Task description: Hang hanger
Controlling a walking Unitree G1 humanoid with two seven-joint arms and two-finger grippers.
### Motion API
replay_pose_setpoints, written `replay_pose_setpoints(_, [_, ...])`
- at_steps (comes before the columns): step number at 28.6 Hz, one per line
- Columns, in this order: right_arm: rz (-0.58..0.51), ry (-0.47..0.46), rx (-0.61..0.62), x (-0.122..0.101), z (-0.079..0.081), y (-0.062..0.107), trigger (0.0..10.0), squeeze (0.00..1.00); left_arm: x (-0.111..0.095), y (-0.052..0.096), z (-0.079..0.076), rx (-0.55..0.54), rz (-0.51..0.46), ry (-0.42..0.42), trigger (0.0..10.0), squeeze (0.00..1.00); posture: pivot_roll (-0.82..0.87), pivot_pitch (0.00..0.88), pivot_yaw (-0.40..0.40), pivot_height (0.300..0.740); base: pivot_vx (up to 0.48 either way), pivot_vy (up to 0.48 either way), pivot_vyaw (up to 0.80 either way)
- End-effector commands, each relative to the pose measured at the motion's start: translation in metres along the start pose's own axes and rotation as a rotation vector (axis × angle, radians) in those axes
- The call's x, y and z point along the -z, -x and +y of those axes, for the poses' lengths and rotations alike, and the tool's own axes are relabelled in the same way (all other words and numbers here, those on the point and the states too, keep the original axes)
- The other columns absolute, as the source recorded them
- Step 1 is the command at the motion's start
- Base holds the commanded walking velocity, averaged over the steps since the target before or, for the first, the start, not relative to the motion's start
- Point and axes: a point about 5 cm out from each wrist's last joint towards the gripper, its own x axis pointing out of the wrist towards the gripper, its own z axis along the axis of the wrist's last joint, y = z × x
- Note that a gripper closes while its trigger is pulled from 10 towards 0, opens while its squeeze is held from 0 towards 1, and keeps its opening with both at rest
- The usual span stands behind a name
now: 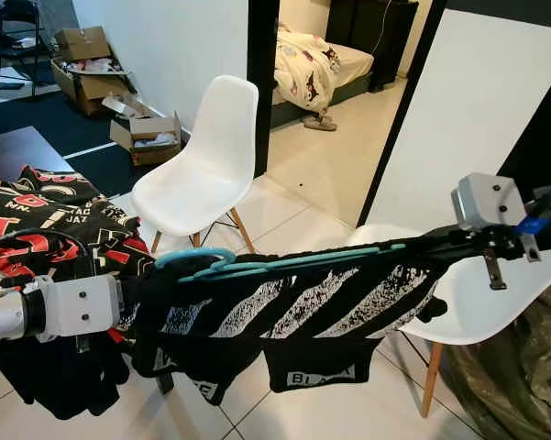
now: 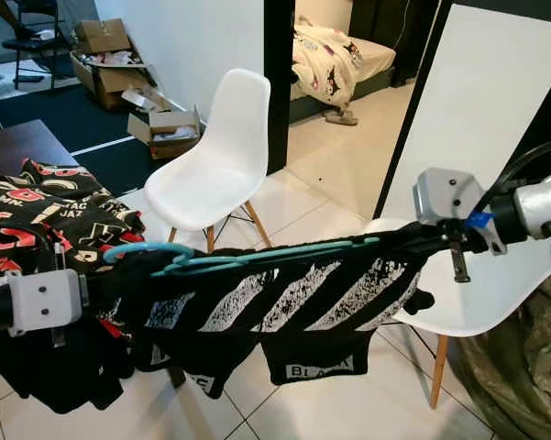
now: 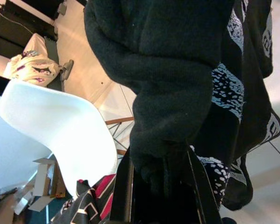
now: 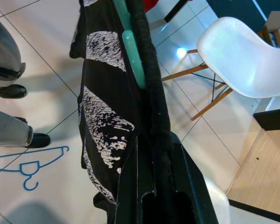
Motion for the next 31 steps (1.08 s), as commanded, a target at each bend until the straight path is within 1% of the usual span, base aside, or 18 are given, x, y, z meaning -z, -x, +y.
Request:
replay_pose_setpoints(1, [0.015,0.003,0.044,-0.003,-0.002,0.018,0.0,0.00,0.009,0.013,0.009,-0.023,0.077,-0.011,10.0,0.00,0.06,0.000,-0.049,0.740,0.000,0.000,0.00])
replay_pose_setpoints(5, [-0.008,0.013,0.041,-0.008,-0.002,0.021,0.0,0.00,0.010,0.013,0.009,-0.018,0.079,-0.013,10.0,0.00,0.06,0.000,-0.047,0.740,0.000,0.000,0.00])
replay_pose_setpoints(10, [-0.009,0.033,-0.001,-0.013,0.002,0.019,0.0,0.00,0.011,0.013,0.009,-0.015,0.082,-0.013,10.0,0.00,0.06,0.000,-0.048,0.740,0.000,0.000,0.00])
replay_pose_setpoints(13, [-0.052,0.062,-0.008,-0.024,0.001,0.019,0.0,0.00,0.013,0.012,0.007,-0.005,0.089,-0.014,10.0,0.00,0.06,0.000,-0.048,0.740,0.000,0.000,0.00])
replay_pose_setpoints(14, [-0.052,0.062,-0.008,-0.024,0.001,0.019,0.0,0.00,0.013,0.012,0.007,-0.005,0.089,-0.014,10.0,0.00,0.06,0.000,-0.048,0.740,0.000,0.000,0.00])
replay_pose_setpoints(16, [-0.102,0.101,-0.003,-0.036,-0.002,0.017,0.0,0.00,0.013,0.009,0.005,0.006,0.084,-0.011,10.0,0.00,0.05,0.000,-0.042,0.740,0.000,0.000,0.00])
replay_pose_setpoints(17, [-0.102,0.101,-0.003,-0.036,-0.002,0.017,0.0,0.00,0.013,0.009,0.005,0.006,0.084,-0.011,10.0,0.00,0.05,0.000,-0.042,0.740,0.000,0.000,0.00])
replay_pose_setpoints(19, [-0.138,0.144,-0.006,-0.047,-0.005,0.010,0.0,0.00,0.012,0.002,0.002,0.019,0.069,-0.008,10.0,0.00,0.04,0.000,-0.040,0.740,0.000,0.000,0.00])
replay_pose_setpoints(20, [-0.138,0.144,-0.006,-0.047,-0.005,0.010,0.0,0.00,0.012,0.002,0.002,0.019,0.069,-0.008,10.0,0.00,0.04,0.000,-0.040,0.740,0.000,0.000,0.00])
replay_pose_setpoints(22, [-0.146,0.196,-0.039,-0.057,-0.006,-0.003,0.0,0.00,0.009,-0.010,-0.002,0.029,0.041,-0.003,10.0,0.00,0.04,0.000,-0.036,0.740,0.000,0.000,0.00])
replay_pose_setpoints(24, [-0.146,0.196,-0.039,-0.057,-0.006,-0.003,0.0,0.00,0.009,-0.010,-0.002,0.029,0.041,-0.003,10.0,0.00,0.04,0.000,-0.036,0.740,0.000,0.000,0.00])
replay_pose_setpoints(25, [-0.136,0.224,-0.054,-0.061,-0.007,-0.009,0.0,0.00,0.008,-0.013,-0.003,0.033,0.035,-0.005,10.0,0.00,0.03,0.000,-0.032,0.740,0.000,0.000,0.00])
replay_pose_setpoints(30, [-0.107,0.265,-0.070,-0.067,-0.010,-0.017,0.0,0.00,0.009,-0.014,-0.002,0.036,0.046,-0.014,10.0,0.00,0.03,0.000,-0.033,0.740,0.000,0.000,0.00])
replay_pose_setpoints(31, [-0.094,0.281,-0.085,-0.069,-0.009,-0.023,0.0,0.00,0.010,-0.015,-0.001,0.028,0.049,-0.014,10.0,0.00,0.02,0.000,-0.034,0.740,0.000,0.000,0.00])
